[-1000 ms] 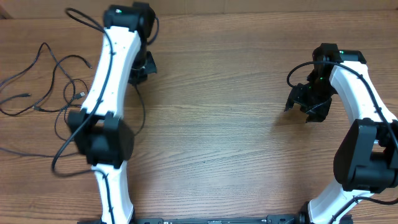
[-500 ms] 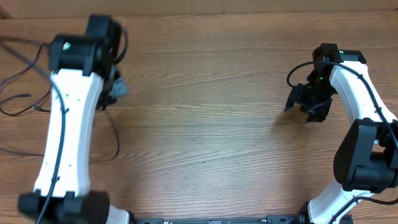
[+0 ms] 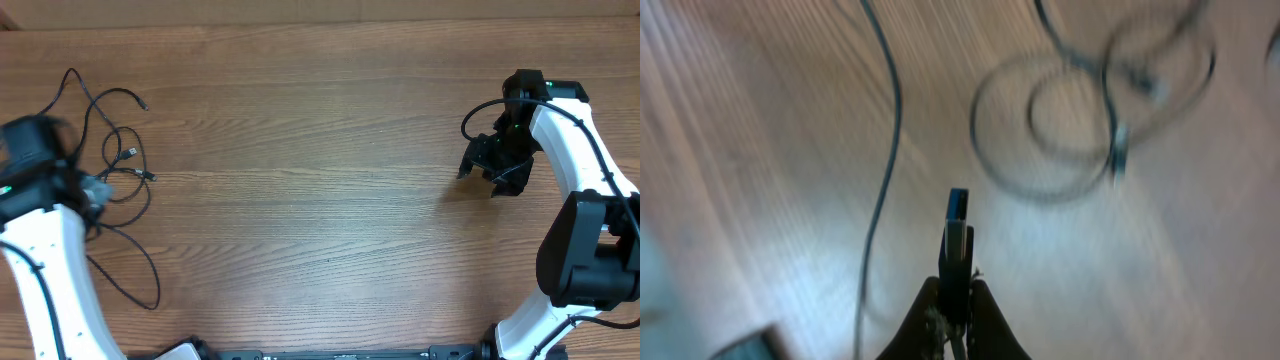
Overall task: Untangle cables
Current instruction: 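Pull the USB plug end with the left gripper to the left pile, then release the cable and lift the left gripper away from the pile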
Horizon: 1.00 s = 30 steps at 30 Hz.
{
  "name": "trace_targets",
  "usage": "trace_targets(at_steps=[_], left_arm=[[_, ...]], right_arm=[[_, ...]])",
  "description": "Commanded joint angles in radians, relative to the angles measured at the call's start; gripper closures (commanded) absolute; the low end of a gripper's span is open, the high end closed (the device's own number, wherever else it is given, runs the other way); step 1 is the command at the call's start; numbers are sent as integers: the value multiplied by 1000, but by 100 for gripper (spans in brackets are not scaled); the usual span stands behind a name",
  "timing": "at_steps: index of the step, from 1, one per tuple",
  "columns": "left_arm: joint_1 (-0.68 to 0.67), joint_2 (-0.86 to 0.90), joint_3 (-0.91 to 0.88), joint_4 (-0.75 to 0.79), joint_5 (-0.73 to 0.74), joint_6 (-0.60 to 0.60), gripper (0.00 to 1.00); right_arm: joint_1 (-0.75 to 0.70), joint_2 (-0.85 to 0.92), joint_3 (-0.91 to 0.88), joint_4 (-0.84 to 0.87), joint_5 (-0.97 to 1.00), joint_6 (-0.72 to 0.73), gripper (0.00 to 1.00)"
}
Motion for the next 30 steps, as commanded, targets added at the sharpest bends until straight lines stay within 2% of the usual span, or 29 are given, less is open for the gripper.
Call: trace_targets(at_steps=[1,4,8,13,15,16,17,18,20,24,30], left_arm=[[144,29,-5,116,178,-14,96],[256,55,-5,267,306,-43,96],[397,78,-5,455,465,-150,96],[487,83,-5,566,519,-196,95],[506,83,-5,568,519,-196,79],[512,83,-5,563,519,-196,64],[513,83,-5,561,518,-195,34],[513,83,-5,560,518,-191,19],[511,83,-5,557,521,-177,2],[510,83,-5,521,527,-169,0],[458,83,-5,511,618,-142,3]], right_arm=[[-2,-4,-2,2,7,-8,33],[-2,-4,-2,2,7,-8,33],[-2,-4,-2,2,7,-8,33],[-2,-4,-2,3,6,-7,33],[-2,-4,-2,3,7,-4,33],[-2,-4,-2,2,6,-4,33],[-2,-4,-2,2,6,-4,33],[-2,-4,-2,2,6,-4,33],[-2,-4,-2,3,6,-4,33],[-2,-4,-2,2,7,-4,33],[-2,-4,-2,3,6,-4,33]])
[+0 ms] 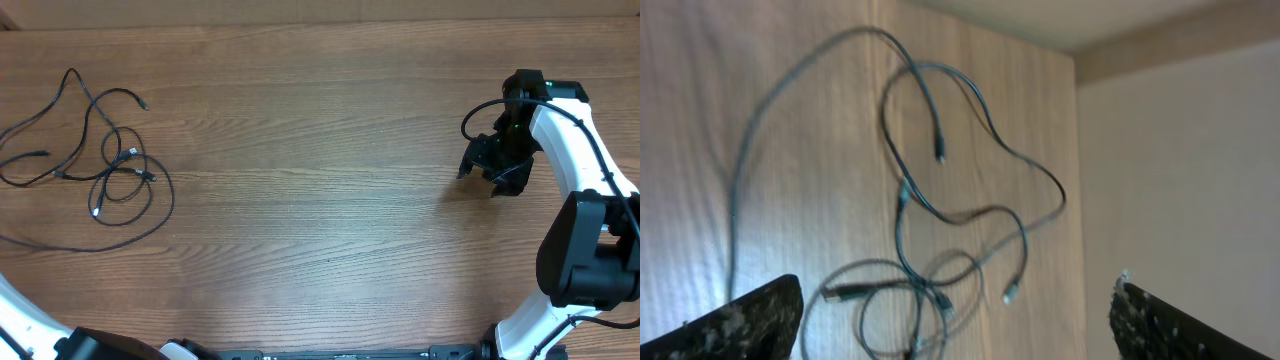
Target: Untangle cables
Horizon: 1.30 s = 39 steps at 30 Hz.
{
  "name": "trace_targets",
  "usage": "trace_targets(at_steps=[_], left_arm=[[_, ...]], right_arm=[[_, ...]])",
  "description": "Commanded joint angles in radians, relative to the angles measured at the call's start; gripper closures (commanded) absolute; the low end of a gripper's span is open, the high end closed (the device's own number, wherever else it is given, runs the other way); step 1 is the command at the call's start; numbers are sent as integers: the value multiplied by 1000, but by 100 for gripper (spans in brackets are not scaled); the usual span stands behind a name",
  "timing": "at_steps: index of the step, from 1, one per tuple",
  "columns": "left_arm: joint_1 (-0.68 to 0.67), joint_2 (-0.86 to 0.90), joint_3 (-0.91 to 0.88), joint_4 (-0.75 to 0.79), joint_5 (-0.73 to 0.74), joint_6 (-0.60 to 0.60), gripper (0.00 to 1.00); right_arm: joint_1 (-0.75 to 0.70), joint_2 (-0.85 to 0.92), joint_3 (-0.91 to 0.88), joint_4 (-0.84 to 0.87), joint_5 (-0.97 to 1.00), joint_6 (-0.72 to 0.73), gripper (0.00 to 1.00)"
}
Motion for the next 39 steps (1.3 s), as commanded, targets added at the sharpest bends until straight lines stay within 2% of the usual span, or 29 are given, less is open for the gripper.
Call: trace_targets(at_steps=[1,5,11,14,18,22,25,27,31,39], left_arm=[[-58,3,-4,-2,80,37,3],[-173,3,-4,-2,78,117,4],[-393,3,-4,-49,72,322,0],[-507,3,-4,-130,56,420,0],[-645,3,-4,-260,-63,493,0],[-768,4,-4,-390,-153,537,0],[-844,6,-4,-490,-168,543,0],[-882,8,-4,-568,-168,542,0],[-919,11,-4,-738,-168,550,0],[-921,10,-5,-943,-171,606,1]], right_arm=[[-2,-4,-2,2,6,-4,33],[-2,-4,-2,2,6,-4,32],[2,-4,-2,2,-2,-5,25],[20,-4,-2,18,-70,-27,18],[84,-4,-1,65,-209,-130,10],[183,-4,-1,113,-203,-163,0],[248,-4,-1,118,-139,-212,0],[267,-4,-1,112,-76,-189,0],[247,-9,0,96,-69,-103,0],[145,-86,0,77,-117,-105,0]])
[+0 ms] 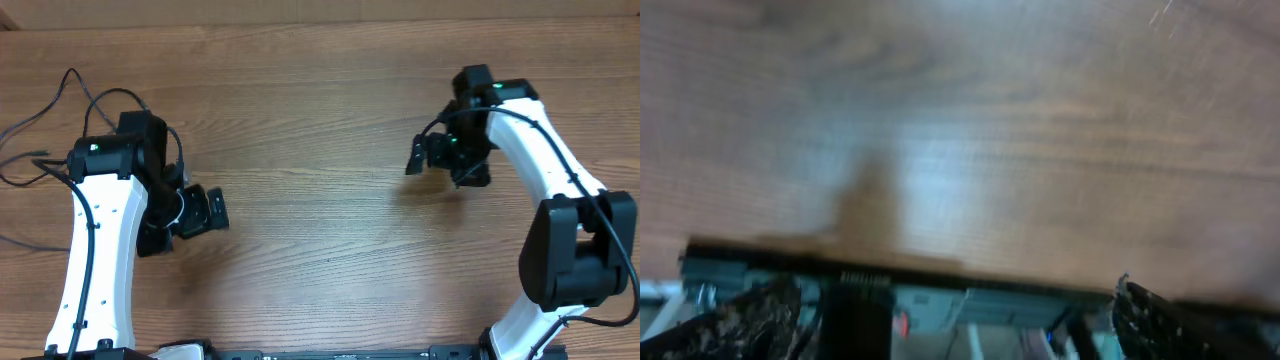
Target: Untangle cables
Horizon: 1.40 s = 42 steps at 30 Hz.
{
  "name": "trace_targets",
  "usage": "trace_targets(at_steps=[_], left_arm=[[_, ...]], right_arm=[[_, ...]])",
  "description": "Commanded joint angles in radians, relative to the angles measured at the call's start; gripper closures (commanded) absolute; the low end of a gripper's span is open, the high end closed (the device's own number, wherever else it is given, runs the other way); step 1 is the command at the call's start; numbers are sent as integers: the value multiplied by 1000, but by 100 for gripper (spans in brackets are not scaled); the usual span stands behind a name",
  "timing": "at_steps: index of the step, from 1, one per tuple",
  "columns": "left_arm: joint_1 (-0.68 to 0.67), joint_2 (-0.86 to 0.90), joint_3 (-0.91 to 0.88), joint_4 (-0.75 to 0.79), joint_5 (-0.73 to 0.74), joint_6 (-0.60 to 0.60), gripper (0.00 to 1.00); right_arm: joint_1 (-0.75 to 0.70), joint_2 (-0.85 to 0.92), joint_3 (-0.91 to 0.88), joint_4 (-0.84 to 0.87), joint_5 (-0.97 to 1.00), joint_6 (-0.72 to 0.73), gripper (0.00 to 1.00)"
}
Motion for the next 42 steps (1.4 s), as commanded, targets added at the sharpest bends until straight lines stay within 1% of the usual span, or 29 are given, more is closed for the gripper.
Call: trace_targets(at_steps=[1,2,5,7,8,12,15,18,21,23,26,27,31,42], left_arm=[[-4,2,-5,-24,-21,35,3],[-4,-4,-8,-23,-24,35,5],[-5,-65,-45,24,-33,35,6],[-5,-127,-82,70,-33,32,4],[-5,-163,-101,92,-32,30,0],[-5,-351,-167,164,-24,11,0],[-5,-500,-182,194,-29,12,1],[-4,-657,-182,227,-63,11,0],[-4,-776,-182,273,-111,12,1],[-4,-826,-182,306,-113,6,0],[-4,-863,-182,376,-115,-14,0],[-4,-867,-182,378,-114,-14,1],[-4,-865,-182,339,-115,-14,0],[-4,-865,-182,261,-115,-14,0]], right_arm=[[-34,-89,0,-8,-8,10,0],[-41,-101,-1,-10,-8,3,0],[-58,-164,-12,-1,11,-21,0],[-62,-207,-36,22,34,-21,0],[-62,-231,-56,39,41,-21,0],[-62,-346,-171,129,44,-21,0],[-62,-447,-268,204,44,-21,0],[-62,-569,-355,272,44,-20,0],[-62,-689,-409,314,45,-20,0],[-62,-753,-418,315,48,-20,0],[-62,-829,-418,295,64,-20,0],[-62,-844,-418,287,63,-20,0],[-62,-866,-418,264,63,-20,0],[-62,-837,-418,266,63,-20,0]])
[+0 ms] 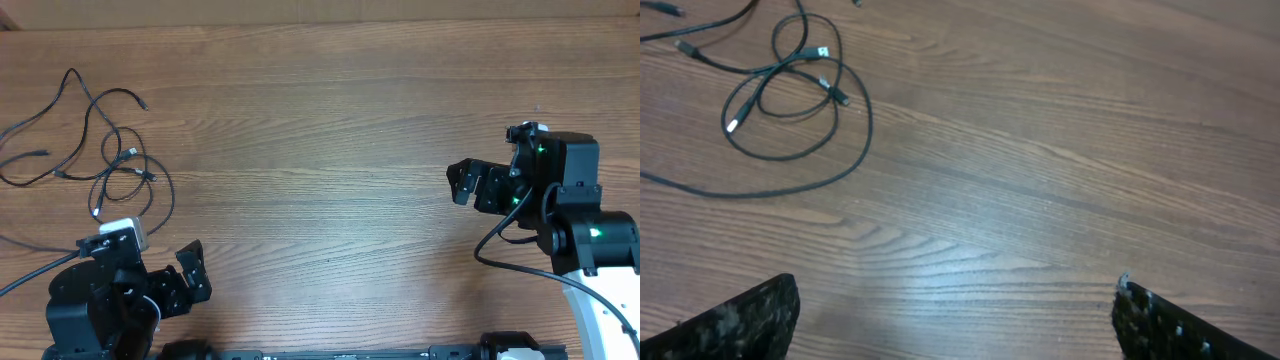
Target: Untangle cables
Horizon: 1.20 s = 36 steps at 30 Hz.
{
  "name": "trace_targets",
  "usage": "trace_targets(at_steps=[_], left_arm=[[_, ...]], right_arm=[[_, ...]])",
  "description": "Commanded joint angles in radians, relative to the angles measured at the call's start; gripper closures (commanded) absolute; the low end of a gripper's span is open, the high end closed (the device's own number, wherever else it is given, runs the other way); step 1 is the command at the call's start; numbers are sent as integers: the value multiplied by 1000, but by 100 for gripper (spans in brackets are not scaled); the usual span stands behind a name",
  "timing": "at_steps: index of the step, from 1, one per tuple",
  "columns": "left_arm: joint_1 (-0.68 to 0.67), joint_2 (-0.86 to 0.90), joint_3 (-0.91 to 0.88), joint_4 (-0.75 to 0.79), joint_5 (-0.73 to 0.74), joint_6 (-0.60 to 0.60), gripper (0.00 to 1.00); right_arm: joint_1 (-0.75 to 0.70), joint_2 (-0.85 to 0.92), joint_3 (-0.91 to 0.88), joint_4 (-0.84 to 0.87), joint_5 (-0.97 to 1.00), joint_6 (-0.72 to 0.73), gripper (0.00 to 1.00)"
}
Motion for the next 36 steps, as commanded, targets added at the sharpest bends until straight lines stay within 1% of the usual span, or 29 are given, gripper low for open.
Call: trace_targets(at_steps=[1,12,19,28,36], left_arm=[[-4,-3,-6,-10,-13,-14,0],[-4,-3,-6,-10,-13,-14,0],[-4,-3,-6,-10,-13,-14,0],[-4,-3,-6,-10,-13,-14,0],[-4,-3,-6,-10,-13,-14,0]], right_arm=[[-3,3,-6,1,10,-7,0],[-3,3,-6,-9,10,-7,0],[-3,-14,-6,82,-2,-8,0],[-3,-170,-77,195,38,-8,0],[2,-390,-286,463,32,-7,0]])
